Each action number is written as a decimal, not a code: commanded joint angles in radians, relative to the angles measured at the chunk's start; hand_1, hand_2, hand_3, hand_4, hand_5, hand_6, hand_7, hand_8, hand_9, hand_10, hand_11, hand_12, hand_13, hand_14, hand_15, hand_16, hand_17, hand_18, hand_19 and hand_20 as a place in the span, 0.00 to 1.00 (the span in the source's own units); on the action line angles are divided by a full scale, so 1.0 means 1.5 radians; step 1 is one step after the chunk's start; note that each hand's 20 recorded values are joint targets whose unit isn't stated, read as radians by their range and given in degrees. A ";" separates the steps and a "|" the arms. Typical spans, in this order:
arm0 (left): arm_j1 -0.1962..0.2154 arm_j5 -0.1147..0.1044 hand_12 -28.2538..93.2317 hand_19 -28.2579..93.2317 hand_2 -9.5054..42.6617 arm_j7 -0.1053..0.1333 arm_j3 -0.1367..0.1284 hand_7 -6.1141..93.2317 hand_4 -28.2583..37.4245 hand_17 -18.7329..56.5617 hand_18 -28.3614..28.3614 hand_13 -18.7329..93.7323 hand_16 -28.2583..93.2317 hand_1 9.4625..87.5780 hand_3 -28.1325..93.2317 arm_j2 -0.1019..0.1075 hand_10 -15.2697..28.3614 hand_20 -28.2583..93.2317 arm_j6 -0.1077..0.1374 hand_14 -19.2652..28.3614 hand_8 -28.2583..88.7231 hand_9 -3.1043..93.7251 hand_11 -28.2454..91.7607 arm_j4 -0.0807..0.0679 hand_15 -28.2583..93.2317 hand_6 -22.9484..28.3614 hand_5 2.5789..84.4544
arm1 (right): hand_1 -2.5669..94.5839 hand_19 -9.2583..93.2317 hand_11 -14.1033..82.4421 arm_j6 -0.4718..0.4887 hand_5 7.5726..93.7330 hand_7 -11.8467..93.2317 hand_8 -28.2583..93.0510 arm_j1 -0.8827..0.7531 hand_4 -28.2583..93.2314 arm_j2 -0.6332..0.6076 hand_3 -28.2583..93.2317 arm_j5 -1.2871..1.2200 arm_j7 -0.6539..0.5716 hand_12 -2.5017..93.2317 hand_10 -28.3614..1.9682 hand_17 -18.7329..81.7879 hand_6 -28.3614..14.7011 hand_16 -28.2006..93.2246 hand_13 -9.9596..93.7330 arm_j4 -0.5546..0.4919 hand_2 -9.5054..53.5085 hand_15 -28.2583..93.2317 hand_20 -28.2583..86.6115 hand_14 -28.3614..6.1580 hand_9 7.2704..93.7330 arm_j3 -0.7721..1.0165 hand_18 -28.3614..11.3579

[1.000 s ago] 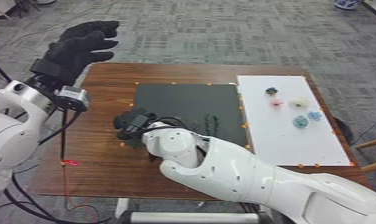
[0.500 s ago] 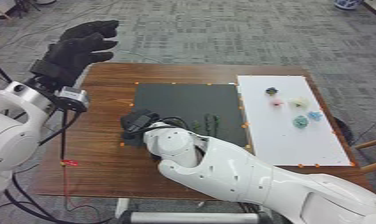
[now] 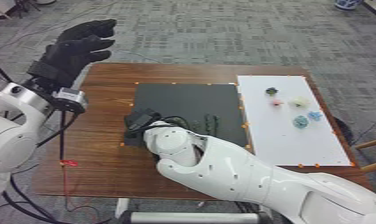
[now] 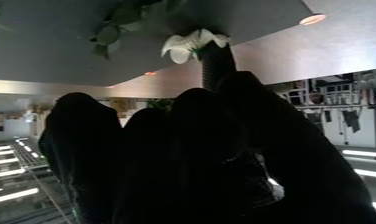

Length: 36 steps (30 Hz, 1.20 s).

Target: Arrange flowers

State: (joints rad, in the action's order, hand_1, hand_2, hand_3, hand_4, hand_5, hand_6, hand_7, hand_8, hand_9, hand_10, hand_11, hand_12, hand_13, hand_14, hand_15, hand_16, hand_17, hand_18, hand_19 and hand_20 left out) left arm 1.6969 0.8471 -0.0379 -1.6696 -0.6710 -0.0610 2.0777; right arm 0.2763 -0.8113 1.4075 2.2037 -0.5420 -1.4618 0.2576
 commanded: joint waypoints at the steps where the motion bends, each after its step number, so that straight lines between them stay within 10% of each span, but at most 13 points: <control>1: 0.005 -0.002 0.39 0.58 0.12 0.002 -0.007 0.26 0.01 0.09 0.84 0.22 0.19 0.20 0.83 -0.006 0.59 0.26 0.004 0.70 0.16 0.20 0.38 0.006 0.55 0.50 0.26 | 0.26 1.00 0.87 0.017 0.56 0.29 0.10 0.001 0.22 -0.001 1.00 -0.002 -0.012 0.38 0.71 0.84 0.69 0.49 1.00 -0.004 0.50 0.97 0.94 0.72 1.00 0.002 0.14; 17: 0.038 -0.002 0.38 0.47 0.08 0.002 -0.037 0.22 0.06 0.12 0.77 0.22 0.23 0.17 0.86 -0.014 0.52 0.33 0.006 0.61 0.17 0.19 0.30 0.014 0.40 0.45 0.24 | 0.20 1.00 0.86 -0.079 0.53 0.27 0.11 -0.044 0.10 -0.042 0.95 -0.071 0.023 0.39 0.71 0.84 0.68 0.49 1.00 -0.113 0.32 0.97 0.94 0.73 0.99 0.080 0.13; 23: 0.124 0.004 0.41 0.54 0.18 0.012 -0.108 0.20 0.12 0.09 0.84 0.21 0.23 0.22 0.78 -0.041 0.57 0.32 0.024 0.67 0.19 0.18 0.33 0.045 0.49 0.51 0.24 | 0.21 1.00 0.82 -0.244 0.52 0.26 0.12 -0.105 0.07 -0.190 0.93 -0.085 0.031 0.38 0.68 0.82 0.66 0.51 0.99 -0.219 0.26 0.95 0.94 0.74 0.96 0.152 0.13; 26: 0.167 0.002 0.40 0.56 0.19 0.013 -0.137 0.23 0.09 0.09 0.84 0.22 0.21 0.23 0.77 -0.056 0.58 0.30 0.040 0.68 0.18 0.19 0.38 0.061 0.54 0.52 0.26 | 0.25 1.00 0.63 -0.315 0.46 0.26 0.12 -0.168 0.05 -0.294 0.92 -0.100 0.030 0.33 0.62 0.80 0.70 0.51 0.97 -0.243 0.14 0.96 0.93 0.76 0.91 0.234 0.14; 27: 0.182 0.004 0.40 0.56 0.17 0.014 -0.147 0.24 0.08 0.09 0.84 0.22 0.21 0.22 0.78 -0.061 0.57 0.30 0.040 0.68 0.17 0.20 0.39 0.066 0.54 0.51 0.26 | 0.26 1.00 0.45 -0.352 0.41 0.26 0.12 -0.186 0.03 -0.339 0.91 -0.092 0.015 0.26 0.59 0.79 0.72 0.51 0.96 -0.251 0.05 0.97 0.93 0.77 0.85 0.248 0.14; 30: 0.226 0.004 0.40 0.56 0.15 0.018 -0.177 0.25 0.06 0.09 0.84 0.22 0.20 0.21 0.80 -0.072 0.57 0.29 0.051 0.68 0.17 0.20 0.39 0.081 0.54 0.50 0.27 | 0.26 1.00 0.32 -0.353 0.34 0.25 0.13 -0.266 0.00 -0.434 0.90 -0.047 -0.037 0.19 0.51 0.71 0.70 0.50 0.90 -0.260 0.00 0.96 0.89 0.71 0.66 0.344 0.12; 36: 0.288 0.005 0.39 0.56 0.14 0.027 -0.220 0.25 0.04 0.09 0.83 0.22 0.20 0.21 0.81 -0.095 0.57 0.29 0.060 0.67 0.17 0.20 0.39 0.099 0.54 0.50 0.27 | 0.29 0.99 0.30 -0.356 0.29 0.24 0.15 -0.414 0.00 -0.518 0.84 -0.017 -0.114 0.22 0.44 0.53 0.57 0.45 0.72 -0.228 0.00 0.95 0.74 0.53 0.37 0.506 0.09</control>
State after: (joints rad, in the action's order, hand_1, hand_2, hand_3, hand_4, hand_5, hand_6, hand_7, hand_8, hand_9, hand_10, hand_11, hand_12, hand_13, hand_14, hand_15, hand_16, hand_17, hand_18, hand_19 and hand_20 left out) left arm 2.0220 0.8499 -0.0120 -1.9475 -0.7663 0.0016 2.2020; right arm -0.3014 -1.1752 0.9577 2.1182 -0.5703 -1.8945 0.7709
